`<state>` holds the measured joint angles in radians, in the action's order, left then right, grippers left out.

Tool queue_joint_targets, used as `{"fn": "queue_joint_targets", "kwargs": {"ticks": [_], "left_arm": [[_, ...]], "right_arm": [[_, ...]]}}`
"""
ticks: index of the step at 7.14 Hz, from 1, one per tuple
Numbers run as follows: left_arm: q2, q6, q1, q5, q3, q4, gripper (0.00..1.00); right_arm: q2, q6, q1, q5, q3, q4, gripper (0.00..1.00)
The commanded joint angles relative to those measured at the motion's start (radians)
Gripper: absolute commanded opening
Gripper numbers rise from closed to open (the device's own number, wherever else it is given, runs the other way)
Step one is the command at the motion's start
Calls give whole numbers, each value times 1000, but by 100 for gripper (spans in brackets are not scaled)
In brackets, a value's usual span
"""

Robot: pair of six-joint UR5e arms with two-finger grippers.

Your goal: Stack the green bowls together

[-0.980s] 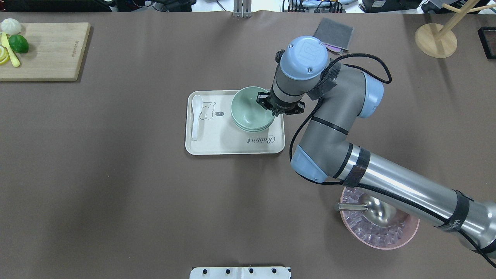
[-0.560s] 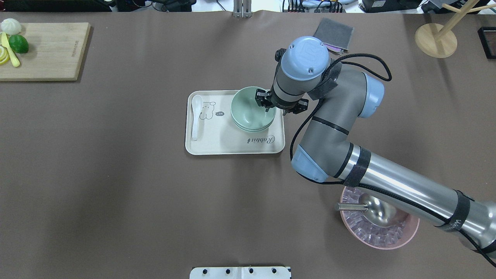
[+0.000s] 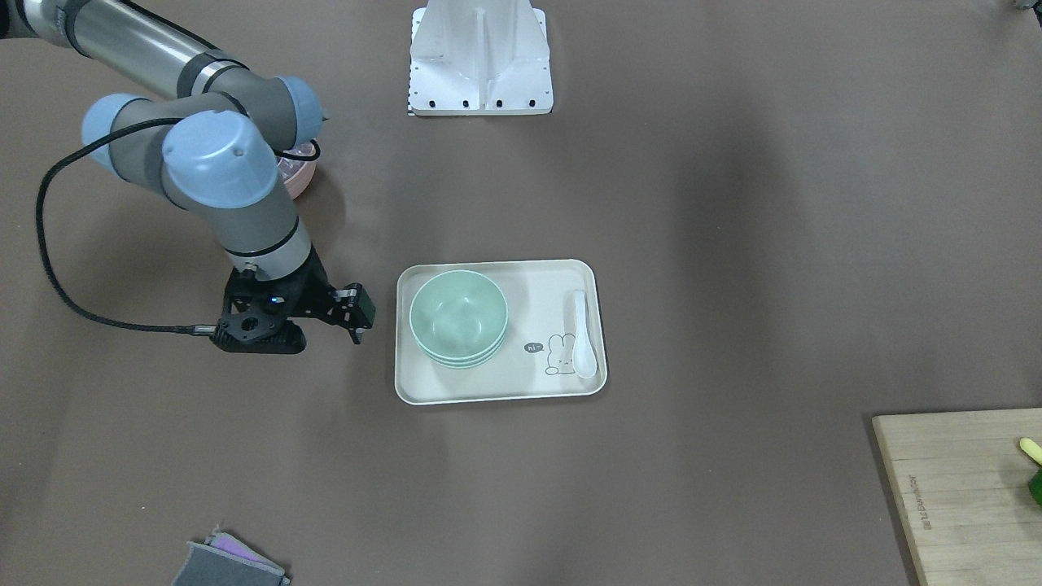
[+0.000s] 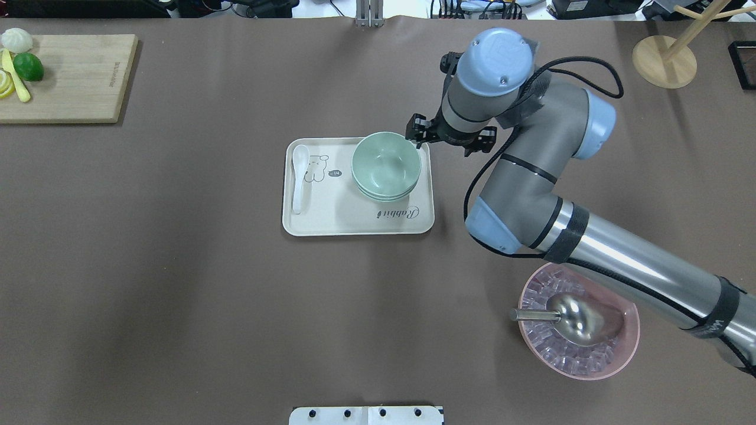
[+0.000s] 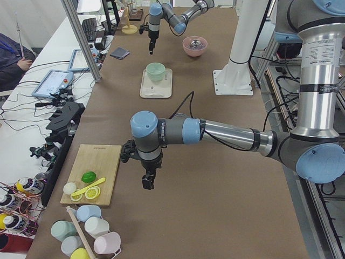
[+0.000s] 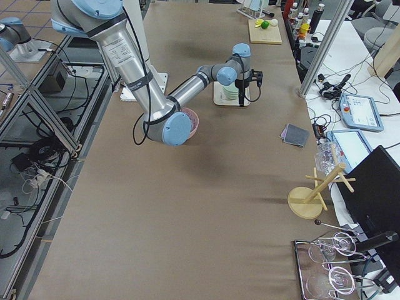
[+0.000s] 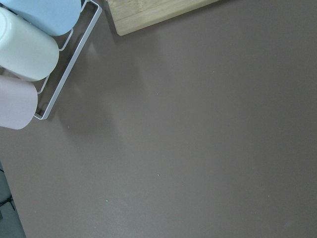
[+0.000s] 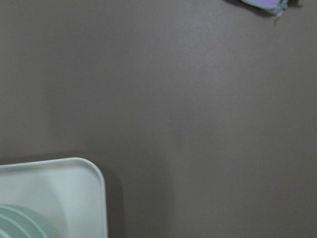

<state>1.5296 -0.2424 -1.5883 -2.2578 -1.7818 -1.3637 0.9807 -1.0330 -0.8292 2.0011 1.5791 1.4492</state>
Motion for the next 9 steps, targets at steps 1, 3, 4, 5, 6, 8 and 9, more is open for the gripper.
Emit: {"fn": "queue_joint_targets", "kwargs": {"ticks": [1, 3, 4, 5, 6, 8, 9], "left_arm": [[-41, 29, 1, -52, -1, -87, 98], [-46, 25, -1, -51, 5, -91, 98], [-46, 23, -1, -49, 5, -89, 98], [-46, 20, -1, -48, 5, -89, 98], [-46, 18, -1, -48, -2, -86, 98], [-48, 26, -1, -49, 37, -80, 98], [-46, 26, -1, -42, 36, -78, 98]], "right_arm": [[142, 224, -158, 114, 74, 9, 100], [310, 565, -304, 154, 180, 127, 100], [417, 735, -386, 156, 217, 138, 100], [522, 869, -460, 171, 246, 138, 100], [624, 983, -563, 209, 255, 131, 100], [792, 1234, -715, 209, 295, 137, 100], [864, 1304, -737, 185, 295, 128, 100]]}}
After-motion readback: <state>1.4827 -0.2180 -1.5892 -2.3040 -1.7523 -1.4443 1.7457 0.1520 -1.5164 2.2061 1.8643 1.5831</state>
